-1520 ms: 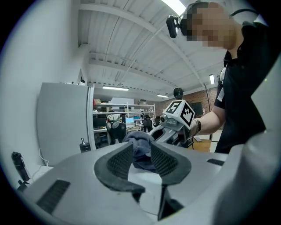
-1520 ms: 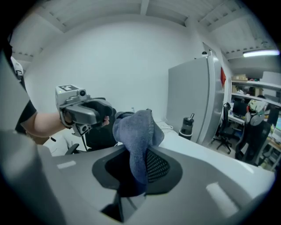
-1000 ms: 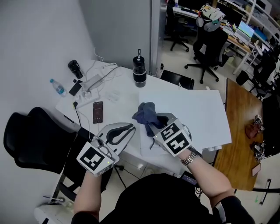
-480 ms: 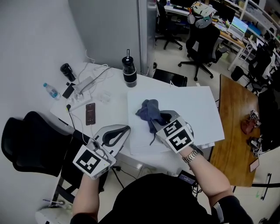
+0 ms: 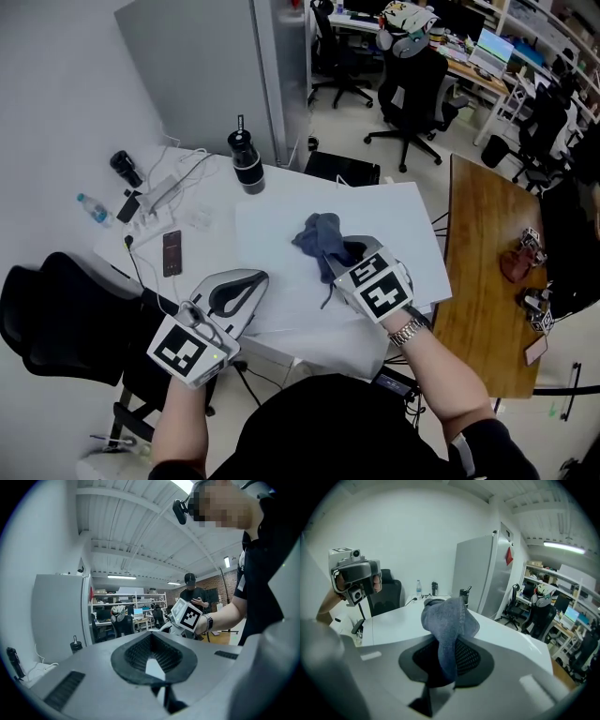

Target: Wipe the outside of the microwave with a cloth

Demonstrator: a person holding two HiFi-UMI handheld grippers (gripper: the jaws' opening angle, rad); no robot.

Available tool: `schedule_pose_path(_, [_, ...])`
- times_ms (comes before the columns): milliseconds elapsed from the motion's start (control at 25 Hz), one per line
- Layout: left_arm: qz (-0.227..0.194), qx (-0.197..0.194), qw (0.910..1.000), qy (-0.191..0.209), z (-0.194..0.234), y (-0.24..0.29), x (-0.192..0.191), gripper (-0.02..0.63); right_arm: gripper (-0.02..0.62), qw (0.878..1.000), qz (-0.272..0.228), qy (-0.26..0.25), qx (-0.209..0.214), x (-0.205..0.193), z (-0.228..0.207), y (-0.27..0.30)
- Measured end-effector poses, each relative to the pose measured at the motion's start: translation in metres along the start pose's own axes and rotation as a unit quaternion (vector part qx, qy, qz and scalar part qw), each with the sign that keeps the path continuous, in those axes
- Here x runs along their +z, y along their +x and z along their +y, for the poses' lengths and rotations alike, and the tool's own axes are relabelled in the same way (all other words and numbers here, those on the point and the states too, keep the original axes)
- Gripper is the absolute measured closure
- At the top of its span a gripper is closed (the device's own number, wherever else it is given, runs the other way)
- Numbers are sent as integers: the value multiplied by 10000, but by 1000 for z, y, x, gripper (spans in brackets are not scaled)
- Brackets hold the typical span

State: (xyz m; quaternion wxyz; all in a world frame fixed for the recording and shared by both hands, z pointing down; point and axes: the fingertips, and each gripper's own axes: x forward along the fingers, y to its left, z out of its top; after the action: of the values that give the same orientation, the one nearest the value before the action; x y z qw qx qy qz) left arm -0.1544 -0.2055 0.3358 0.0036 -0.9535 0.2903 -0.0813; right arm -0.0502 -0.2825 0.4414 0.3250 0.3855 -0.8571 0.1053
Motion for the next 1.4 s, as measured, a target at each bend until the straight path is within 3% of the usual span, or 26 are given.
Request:
schedule_pose_path(680, [210,-163,9996,90,-71,84,24,601,525,9995,-93,214,-192,-57,-89,-65])
schedule_pose_path(1400, [415,-222,9986,248,-123,154,35,601,526,9963,-504,531,-451,-106,-167,-116])
